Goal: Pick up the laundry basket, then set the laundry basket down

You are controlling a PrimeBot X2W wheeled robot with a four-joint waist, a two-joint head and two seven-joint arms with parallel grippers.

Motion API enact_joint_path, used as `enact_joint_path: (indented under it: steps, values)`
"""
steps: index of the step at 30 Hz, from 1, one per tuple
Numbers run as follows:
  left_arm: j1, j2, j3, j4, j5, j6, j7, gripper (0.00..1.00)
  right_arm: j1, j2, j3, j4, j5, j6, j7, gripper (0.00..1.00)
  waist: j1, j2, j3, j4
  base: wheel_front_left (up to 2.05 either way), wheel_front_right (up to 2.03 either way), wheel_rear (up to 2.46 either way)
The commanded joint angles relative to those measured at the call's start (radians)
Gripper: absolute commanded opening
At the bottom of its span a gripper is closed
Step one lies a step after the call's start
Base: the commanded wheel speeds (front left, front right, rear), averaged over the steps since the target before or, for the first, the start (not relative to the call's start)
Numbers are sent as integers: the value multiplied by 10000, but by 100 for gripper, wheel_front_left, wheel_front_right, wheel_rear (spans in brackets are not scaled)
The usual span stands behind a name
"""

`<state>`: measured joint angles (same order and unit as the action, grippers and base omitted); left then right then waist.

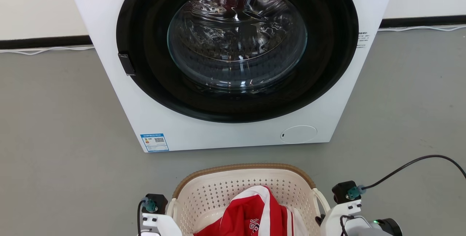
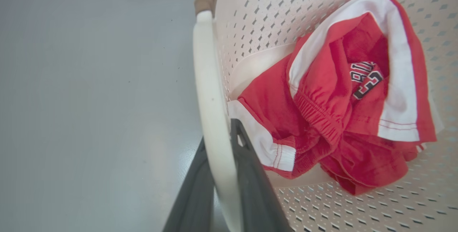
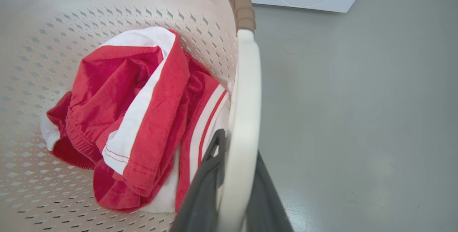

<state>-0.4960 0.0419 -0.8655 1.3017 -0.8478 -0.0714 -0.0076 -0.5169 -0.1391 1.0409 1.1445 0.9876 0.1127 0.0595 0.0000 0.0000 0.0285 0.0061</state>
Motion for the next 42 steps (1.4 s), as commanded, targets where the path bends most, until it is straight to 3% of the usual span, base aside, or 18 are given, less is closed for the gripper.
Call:
enact_joint_path:
  steps: [1, 25, 33, 37, 42]
  values:
    - [-347, 161, 104, -111, 32, -63, -106, 0, -232, 182, 195, -214, 31, 180, -155, 0, 0, 0, -4, -2, 0, 0, 0]
    - [-518, 191, 13, -110, -81, 9, -245, 0, -546, 114, 805, -141, 590, 180, -430, 0, 0, 0, 299, 9, 0, 0, 0]
    - [-1273, 163, 20, -190, -46, 187, -718, 0, -1077, -95, 945, -308, 517, 180, -1376, 0, 0, 0, 1332, 117, 0, 0, 0]
    - [-1759, 149, 157, -292, -115, 358, -1204, 0, -1532, -194, 896, -169, 319, 180, -2471, 0, 0, 0, 2143, 171, 0, 0, 0]
    - [-2386, 144, 192, -323, -62, 502, -1698, 0, -1970, -318, 862, -90, 130, 180, -3019, 0, 0, 0, 3248, 258, 0, 0, 0]
